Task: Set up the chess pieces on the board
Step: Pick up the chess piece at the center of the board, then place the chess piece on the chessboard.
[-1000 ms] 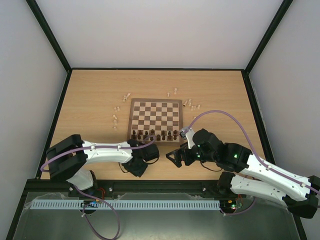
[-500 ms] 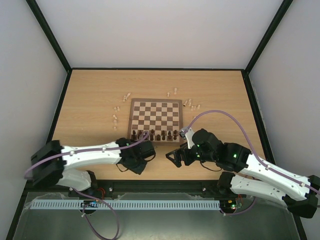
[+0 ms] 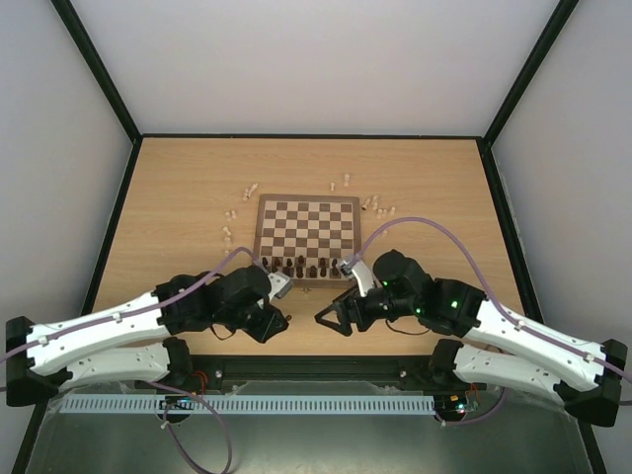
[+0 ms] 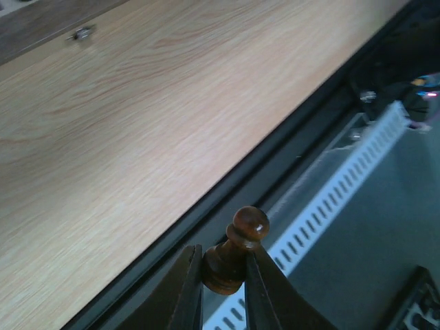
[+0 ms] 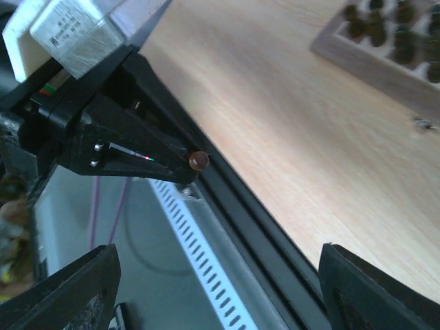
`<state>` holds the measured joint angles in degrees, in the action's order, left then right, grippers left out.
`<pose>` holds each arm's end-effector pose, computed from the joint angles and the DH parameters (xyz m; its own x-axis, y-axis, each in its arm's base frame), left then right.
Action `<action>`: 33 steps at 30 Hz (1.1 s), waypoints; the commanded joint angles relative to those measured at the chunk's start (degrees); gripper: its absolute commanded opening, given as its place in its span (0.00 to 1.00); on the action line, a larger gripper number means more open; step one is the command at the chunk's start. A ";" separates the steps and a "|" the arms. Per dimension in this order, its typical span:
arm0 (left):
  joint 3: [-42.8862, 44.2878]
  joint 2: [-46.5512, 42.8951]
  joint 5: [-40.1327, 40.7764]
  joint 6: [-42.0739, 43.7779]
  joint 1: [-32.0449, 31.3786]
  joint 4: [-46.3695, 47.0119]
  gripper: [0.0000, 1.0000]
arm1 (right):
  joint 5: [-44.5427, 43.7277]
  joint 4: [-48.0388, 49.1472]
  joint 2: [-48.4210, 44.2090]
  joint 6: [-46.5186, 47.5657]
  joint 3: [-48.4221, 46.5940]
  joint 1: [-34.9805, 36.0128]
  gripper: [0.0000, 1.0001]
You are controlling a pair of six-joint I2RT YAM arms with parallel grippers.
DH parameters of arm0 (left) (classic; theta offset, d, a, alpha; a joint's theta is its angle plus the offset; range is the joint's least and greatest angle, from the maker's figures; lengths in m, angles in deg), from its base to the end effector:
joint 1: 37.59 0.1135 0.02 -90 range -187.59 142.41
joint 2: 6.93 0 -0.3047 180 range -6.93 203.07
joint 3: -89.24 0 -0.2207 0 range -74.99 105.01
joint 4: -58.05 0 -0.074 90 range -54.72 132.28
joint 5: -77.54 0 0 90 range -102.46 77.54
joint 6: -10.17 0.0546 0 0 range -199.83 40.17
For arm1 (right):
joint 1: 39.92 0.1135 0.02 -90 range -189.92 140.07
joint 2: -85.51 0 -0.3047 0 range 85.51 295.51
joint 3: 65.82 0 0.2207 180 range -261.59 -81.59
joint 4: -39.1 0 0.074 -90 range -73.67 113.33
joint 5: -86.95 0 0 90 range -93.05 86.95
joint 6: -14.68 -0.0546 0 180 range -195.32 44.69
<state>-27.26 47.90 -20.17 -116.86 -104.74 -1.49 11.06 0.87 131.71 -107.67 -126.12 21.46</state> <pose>0.0490 -0.1351 0.2965 -0.8102 0.3859 -0.4411 0.5739 0.6754 -0.4631 0.0549 0.1284 0.3353 -0.6780 -0.1591 -0.7176 -0.7044 0.4195 0.5725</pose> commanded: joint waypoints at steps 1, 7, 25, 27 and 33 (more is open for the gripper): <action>-1.06 -4.03 -6.69 1.85 -0.41 2.46 0.11 | 11.90 7.12 2.87 -1.77 -0.60 -0.28 0.77; -2.24 -9.55 -11.32 3.38 -0.63 3.68 0.11 | 19.59 14.06 5.89 -3.67 -0.15 -0.45 0.74; -4.17 -12.74 -14.45 6.14 -0.70 5.19 0.13 | 27.06 19.27 16.03 -5.53 -3.58 -0.43 0.60; -4.26 -12.56 -14.51 6.13 -0.70 5.42 0.13 | 27.31 19.65 16.49 -5.62 -3.55 -0.41 0.57; -4.27 -11.65 -14.44 6.34 -0.70 6.11 0.13 | 27.48 20.03 17.34 -5.65 -3.01 -0.42 0.47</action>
<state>-31.04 35.81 -33.50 -111.29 -105.14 3.41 36.61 19.51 148.40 -113.36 -127.98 21.20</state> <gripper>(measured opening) 0.165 0.486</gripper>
